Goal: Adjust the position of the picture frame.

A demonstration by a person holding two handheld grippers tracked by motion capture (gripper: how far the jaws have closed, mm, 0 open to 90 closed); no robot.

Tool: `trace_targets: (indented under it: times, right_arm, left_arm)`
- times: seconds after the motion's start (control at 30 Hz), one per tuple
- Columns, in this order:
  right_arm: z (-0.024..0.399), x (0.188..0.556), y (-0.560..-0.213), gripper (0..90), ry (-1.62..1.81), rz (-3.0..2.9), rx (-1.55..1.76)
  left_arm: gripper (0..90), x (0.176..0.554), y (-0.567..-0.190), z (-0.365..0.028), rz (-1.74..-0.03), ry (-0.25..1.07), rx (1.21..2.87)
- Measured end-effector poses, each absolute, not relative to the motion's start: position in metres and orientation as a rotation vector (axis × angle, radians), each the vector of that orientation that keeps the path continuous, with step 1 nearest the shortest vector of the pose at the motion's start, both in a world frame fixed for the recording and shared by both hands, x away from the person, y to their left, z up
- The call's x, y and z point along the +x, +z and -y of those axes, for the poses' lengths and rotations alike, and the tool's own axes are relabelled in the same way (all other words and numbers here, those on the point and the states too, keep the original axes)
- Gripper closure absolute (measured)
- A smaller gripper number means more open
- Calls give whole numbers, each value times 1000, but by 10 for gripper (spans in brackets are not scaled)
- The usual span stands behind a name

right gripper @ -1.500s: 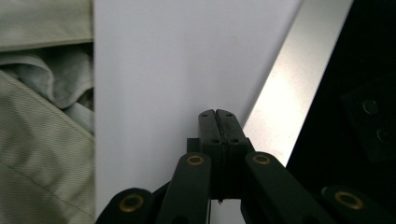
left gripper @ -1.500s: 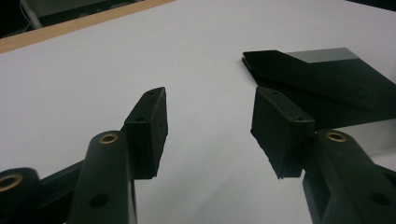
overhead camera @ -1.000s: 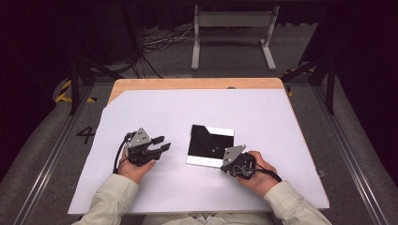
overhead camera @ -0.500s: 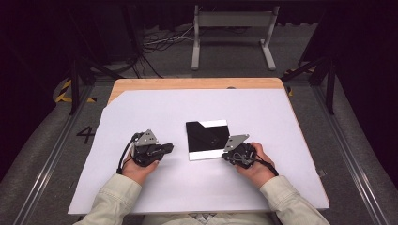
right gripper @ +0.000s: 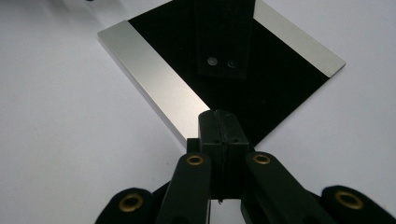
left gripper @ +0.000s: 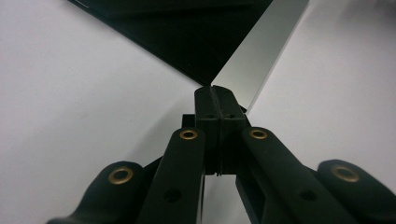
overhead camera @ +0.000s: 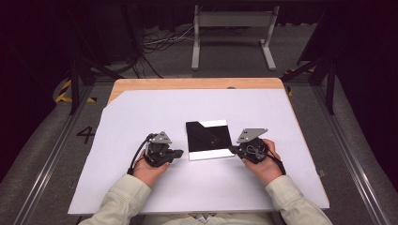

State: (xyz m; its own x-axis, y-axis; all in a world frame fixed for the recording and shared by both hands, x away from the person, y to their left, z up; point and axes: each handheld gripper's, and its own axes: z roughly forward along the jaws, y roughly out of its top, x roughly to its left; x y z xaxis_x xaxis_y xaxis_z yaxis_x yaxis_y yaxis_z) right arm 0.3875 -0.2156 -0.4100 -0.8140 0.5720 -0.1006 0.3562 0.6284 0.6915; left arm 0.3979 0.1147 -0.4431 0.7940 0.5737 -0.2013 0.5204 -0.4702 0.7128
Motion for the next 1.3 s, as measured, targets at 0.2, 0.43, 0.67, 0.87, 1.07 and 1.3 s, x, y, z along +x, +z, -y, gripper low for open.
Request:
trace_targets:
  times: [0.2, 0.43, 0.67, 0.87, 1.07, 1.3]
  right_arm:
    - [223, 388, -410, 900, 984, -2524, 774]
    - [231, 387, -408, 900, 982, -2498, 804]
    - [240, 386, -407, 900, 982, -2475, 839]
    - [247, 385, -407, 900, 987, -2460, 866]
    - [253, 384, -406, 900, 989, -2452, 878]
    - [266, 379, -405, 900, 1000, -2421, 924]
  left_arm:
    - [900, 403, -450, -104, -825, 28, 2199]
    - [900, 403, -451, -88, -774, 12, 2210]
    - [900, 401, -449, -57, -687, 11, 2247]
    - [900, 408, -448, -25, -643, 30, 2265]
    - [898, 419, -441, -13, -638, 52, 2250]
    - [855, 449, -420, -52, -733, 282, 2196]
